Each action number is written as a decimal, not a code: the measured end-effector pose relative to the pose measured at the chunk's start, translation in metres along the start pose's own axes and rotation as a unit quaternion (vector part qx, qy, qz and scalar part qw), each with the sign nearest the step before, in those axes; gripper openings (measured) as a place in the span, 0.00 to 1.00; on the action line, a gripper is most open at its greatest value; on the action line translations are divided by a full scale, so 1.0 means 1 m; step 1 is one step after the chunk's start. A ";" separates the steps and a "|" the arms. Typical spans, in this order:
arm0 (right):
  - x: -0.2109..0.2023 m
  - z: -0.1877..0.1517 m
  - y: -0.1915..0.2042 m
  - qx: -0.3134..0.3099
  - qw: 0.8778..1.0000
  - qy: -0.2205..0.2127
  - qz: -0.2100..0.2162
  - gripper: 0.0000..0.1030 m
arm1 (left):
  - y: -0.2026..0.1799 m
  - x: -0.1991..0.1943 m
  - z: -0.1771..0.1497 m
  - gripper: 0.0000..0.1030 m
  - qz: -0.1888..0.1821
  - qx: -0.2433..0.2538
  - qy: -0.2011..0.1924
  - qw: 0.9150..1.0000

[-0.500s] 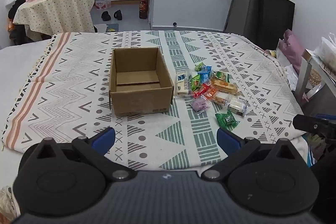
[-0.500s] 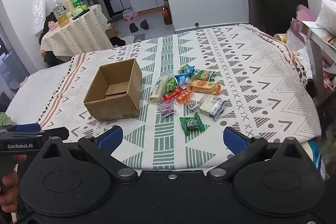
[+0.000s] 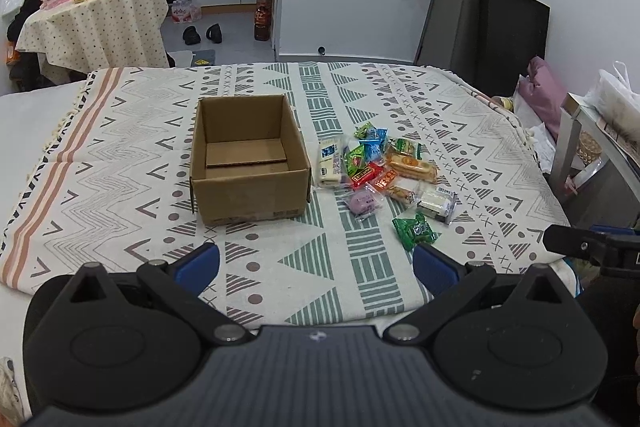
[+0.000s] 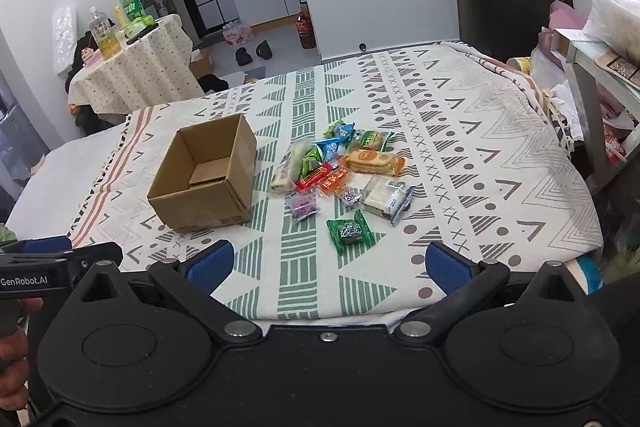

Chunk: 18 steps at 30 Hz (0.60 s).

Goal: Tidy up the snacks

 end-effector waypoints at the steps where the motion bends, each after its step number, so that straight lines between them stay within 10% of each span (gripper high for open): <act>1: 0.001 0.000 0.000 -0.001 1.000 0.000 -0.001 1.00 | 0.000 0.000 0.000 0.99 0.000 0.001 0.000 1.000; 18: -0.003 0.002 -0.006 0.001 1.000 -0.008 0.003 1.00 | -0.011 -0.004 0.002 0.99 -0.001 0.013 -0.005 1.000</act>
Point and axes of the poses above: each gripper's, at about its wrist camera, not at the fingertips, and x roughly the way its jaws point, y to its left, z to its top, the point moved 3 cm from there along x, roughly the way its jaws point, and after that the axes turned 4 degrees about -y, right-handed, at the moved point
